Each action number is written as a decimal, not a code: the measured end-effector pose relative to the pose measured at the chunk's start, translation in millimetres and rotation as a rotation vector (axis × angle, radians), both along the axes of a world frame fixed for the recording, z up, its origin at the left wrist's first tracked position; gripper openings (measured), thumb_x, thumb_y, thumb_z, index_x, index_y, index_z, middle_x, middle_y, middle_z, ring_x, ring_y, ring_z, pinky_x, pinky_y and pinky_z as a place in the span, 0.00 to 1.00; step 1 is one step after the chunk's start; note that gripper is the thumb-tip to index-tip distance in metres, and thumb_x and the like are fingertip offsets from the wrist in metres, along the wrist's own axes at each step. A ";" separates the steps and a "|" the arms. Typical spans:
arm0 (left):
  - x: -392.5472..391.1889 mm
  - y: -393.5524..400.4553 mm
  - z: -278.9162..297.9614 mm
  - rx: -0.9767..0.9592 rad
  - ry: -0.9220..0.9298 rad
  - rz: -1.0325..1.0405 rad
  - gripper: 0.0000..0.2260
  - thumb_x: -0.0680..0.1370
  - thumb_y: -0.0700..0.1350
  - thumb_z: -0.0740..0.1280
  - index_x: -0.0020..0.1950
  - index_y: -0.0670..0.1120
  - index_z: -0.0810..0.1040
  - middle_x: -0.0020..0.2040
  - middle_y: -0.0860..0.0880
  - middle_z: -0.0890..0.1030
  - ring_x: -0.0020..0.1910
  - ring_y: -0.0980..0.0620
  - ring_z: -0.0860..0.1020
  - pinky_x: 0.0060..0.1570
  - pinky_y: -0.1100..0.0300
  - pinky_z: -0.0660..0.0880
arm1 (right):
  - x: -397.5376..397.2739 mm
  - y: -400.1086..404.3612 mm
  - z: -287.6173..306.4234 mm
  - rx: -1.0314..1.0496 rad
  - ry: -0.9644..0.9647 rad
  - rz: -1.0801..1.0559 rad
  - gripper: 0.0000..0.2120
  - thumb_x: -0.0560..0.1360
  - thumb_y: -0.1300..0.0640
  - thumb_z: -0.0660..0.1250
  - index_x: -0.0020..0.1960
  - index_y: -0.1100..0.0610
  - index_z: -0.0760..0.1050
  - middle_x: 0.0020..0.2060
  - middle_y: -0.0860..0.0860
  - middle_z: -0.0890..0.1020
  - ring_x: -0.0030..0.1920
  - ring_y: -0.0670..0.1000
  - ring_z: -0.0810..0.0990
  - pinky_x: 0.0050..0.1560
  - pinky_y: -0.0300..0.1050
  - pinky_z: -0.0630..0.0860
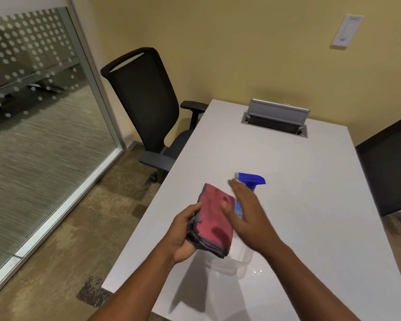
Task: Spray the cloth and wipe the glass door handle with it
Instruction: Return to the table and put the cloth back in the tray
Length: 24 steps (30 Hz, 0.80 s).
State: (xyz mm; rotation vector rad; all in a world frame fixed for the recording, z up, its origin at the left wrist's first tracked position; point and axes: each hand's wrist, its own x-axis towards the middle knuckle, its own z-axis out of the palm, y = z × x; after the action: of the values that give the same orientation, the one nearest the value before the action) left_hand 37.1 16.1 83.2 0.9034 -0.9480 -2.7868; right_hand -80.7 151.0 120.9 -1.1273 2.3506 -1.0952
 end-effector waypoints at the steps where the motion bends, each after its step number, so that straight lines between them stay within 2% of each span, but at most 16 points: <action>1: 0.2 -2.6 0.4 0.025 -0.002 -0.012 0.19 0.77 0.51 0.70 0.64 0.42 0.83 0.56 0.40 0.84 0.53 0.43 0.81 0.62 0.46 0.76 | -8.4 1.1 -1.0 -0.050 -0.106 -0.110 0.30 0.78 0.37 0.60 0.76 0.49 0.65 0.75 0.46 0.68 0.75 0.47 0.65 0.74 0.48 0.62; 2: 0.0 -4.9 -1.1 0.034 -0.002 -0.029 0.19 0.77 0.51 0.70 0.63 0.42 0.83 0.55 0.41 0.83 0.51 0.44 0.81 0.60 0.47 0.76 | -16.3 1.1 -2.8 -0.061 -0.208 -0.182 0.25 0.79 0.43 0.63 0.74 0.50 0.69 0.72 0.46 0.73 0.70 0.47 0.71 0.70 0.46 0.66; 4: -2.9 -6.8 -0.2 0.003 -0.036 -0.082 0.18 0.78 0.52 0.69 0.62 0.42 0.83 0.53 0.42 0.83 0.48 0.46 0.81 0.57 0.50 0.77 | -28.5 2.1 -8.3 -0.030 -0.327 -0.226 0.23 0.79 0.47 0.65 0.73 0.52 0.70 0.69 0.48 0.76 0.66 0.48 0.75 0.67 0.46 0.69; 8: -11.8 -8.3 15.0 -0.118 -0.098 -0.242 0.16 0.77 0.54 0.69 0.55 0.45 0.87 0.50 0.44 0.85 0.45 0.47 0.83 0.53 0.52 0.79 | -38.9 10.1 -27.9 0.018 -0.438 -0.160 0.26 0.78 0.43 0.66 0.73 0.49 0.69 0.69 0.46 0.76 0.66 0.47 0.76 0.69 0.50 0.71; 10: -16.2 -10.3 21.0 -0.161 -0.110 -0.324 0.17 0.76 0.56 0.71 0.56 0.45 0.87 0.52 0.44 0.85 0.47 0.46 0.82 0.56 0.50 0.78 | -41.1 13.8 -35.4 0.010 -0.563 -0.077 0.20 0.79 0.41 0.64 0.68 0.46 0.75 0.62 0.47 0.81 0.61 0.48 0.80 0.65 0.51 0.75; 12: -19.0 -11.8 24.4 -0.205 -0.127 -0.399 0.18 0.75 0.58 0.72 0.55 0.46 0.87 0.52 0.44 0.85 0.49 0.46 0.82 0.60 0.49 0.76 | -40.5 18.4 -36.3 0.006 -0.631 -0.028 0.17 0.80 0.42 0.62 0.61 0.50 0.80 0.55 0.50 0.85 0.56 0.52 0.83 0.57 0.49 0.80; 14: -22.8 -12.5 29.0 -0.248 -0.159 -0.468 0.17 0.76 0.61 0.69 0.51 0.48 0.88 0.50 0.45 0.85 0.47 0.47 0.82 0.60 0.49 0.76 | -40.2 23.3 -35.9 -0.001 -0.699 -0.013 0.16 0.82 0.46 0.61 0.59 0.53 0.81 0.52 0.53 0.86 0.53 0.52 0.84 0.51 0.45 0.80; 17: -27.1 -14.3 32.8 -0.298 -0.223 -0.538 0.21 0.75 0.65 0.67 0.53 0.50 0.88 0.53 0.46 0.85 0.52 0.45 0.81 0.67 0.47 0.74 | -38.1 30.0 -40.2 -0.023 -0.759 -0.029 0.14 0.82 0.51 0.61 0.60 0.56 0.81 0.52 0.53 0.86 0.51 0.51 0.85 0.51 0.46 0.80; 20: -29.2 -16.4 25.0 -0.241 -0.187 -0.524 0.24 0.75 0.64 0.68 0.59 0.48 0.86 0.57 0.44 0.84 0.56 0.44 0.80 0.69 0.47 0.72 | -38.3 34.5 -49.8 -0.112 -0.817 -0.149 0.12 0.82 0.54 0.63 0.58 0.57 0.82 0.52 0.56 0.86 0.51 0.54 0.84 0.53 0.50 0.80; 23: -32.5 -19.4 13.3 -0.111 -0.110 -0.340 0.17 0.74 0.57 0.71 0.56 0.48 0.86 0.54 0.45 0.85 0.53 0.46 0.82 0.68 0.47 0.72 | -38.8 40.8 -56.2 -0.230 -0.878 -0.301 0.11 0.82 0.57 0.62 0.58 0.58 0.81 0.52 0.57 0.86 0.49 0.54 0.84 0.52 0.52 0.78; 24: -33.4 -22.6 8.0 -0.103 -0.082 -0.312 0.16 0.75 0.55 0.71 0.57 0.48 0.86 0.55 0.45 0.85 0.54 0.47 0.82 0.67 0.47 0.74 | -38.3 42.4 -57.7 -0.257 -0.884 -0.362 0.10 0.82 0.58 0.62 0.58 0.58 0.81 0.51 0.56 0.86 0.47 0.54 0.83 0.50 0.51 0.78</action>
State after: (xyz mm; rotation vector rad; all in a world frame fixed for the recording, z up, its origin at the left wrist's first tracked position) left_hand 3.7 -6.5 91.3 0.9332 -1.3389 -2.9325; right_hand -119.0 193.4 63.2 -0.1561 1.7381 -1.6218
